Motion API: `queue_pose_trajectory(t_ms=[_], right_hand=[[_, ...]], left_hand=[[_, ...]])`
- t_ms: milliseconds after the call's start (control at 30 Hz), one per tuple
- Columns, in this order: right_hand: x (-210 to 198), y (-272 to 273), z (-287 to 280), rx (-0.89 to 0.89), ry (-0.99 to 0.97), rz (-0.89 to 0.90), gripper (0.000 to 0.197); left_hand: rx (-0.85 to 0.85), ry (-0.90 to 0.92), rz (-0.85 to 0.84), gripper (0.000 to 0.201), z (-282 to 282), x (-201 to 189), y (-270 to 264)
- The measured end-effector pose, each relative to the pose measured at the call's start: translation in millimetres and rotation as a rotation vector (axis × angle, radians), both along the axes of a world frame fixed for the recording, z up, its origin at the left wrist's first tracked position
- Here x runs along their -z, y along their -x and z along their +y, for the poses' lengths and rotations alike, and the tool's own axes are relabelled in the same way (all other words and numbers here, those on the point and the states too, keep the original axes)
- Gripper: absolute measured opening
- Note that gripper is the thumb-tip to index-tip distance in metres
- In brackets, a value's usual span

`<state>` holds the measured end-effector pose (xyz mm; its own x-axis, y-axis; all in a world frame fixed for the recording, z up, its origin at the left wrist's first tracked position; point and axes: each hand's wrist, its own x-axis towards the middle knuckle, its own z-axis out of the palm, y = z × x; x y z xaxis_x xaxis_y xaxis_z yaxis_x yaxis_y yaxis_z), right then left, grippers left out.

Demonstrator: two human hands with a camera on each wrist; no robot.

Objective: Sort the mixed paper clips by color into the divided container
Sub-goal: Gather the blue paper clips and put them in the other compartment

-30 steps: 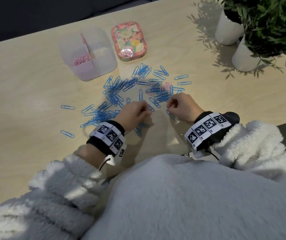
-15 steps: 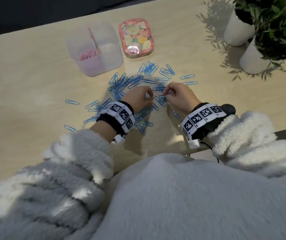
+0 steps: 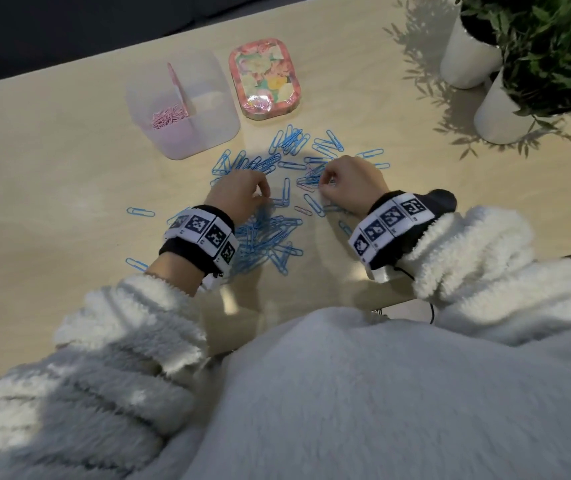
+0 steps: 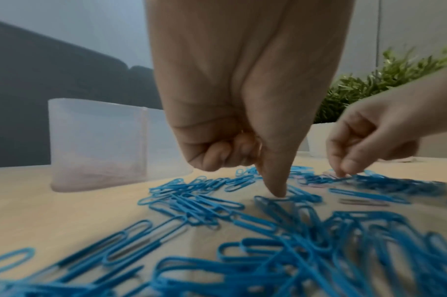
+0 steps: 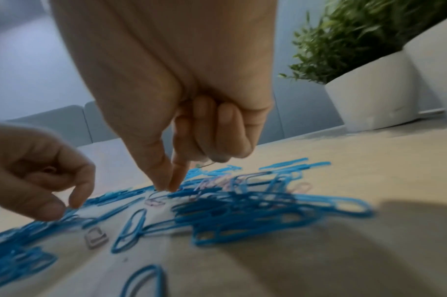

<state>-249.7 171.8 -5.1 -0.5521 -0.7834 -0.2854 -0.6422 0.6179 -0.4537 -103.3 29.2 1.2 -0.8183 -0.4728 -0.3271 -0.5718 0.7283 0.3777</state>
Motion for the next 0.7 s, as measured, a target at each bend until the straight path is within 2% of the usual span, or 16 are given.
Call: queue_pose_trajectory(t_ms=[100, 233, 367, 433, 500, 600, 700], right_hand=[[5.0, -5.4, -17.8, 0.009, -0.03, 0.0, 0.024], [7.0, -11.2, -29.9, 0.017, -0.031, -0.021, 0.012], [10.5, -6.4, -28.0, -0.013, -0.063, -0.104, 0.016], [7.9, 2.3, -18.6, 0.026, 0.002, -0.195, 0.018], [4.8, 12.8, -6.4, 0.147, 0.128, -0.366, 0.025], [7.9, 24.3, 9.6, 0.451, 0.43, -0.679, 0.023], [11.0, 31.3, 8.8, 0.562, 0.508, -0.743, 0.027]], left_hand=[[0.056, -0.022, 0.031, 0.016, 16.1, 1.4, 7.8], [0.209, 0.006, 0.06, 0.017, 41.7, 8.2, 19.3], [0.226, 0.02, 0.01, 0.023, 43.2, 14.9, 20.4], [0.224, -0.007, -0.03, 0.025, 38.5, 16.6, 19.3], [0.22, -0.034, -0.035, 0.02, 35.3, 16.0, 18.0], [0.012, -0.274, 0.114, 0.014, 30.6, 12.7, 21.1], [-0.273, -0.635, 0.255, 0.02, 19.4, 6.6, 31.7]])
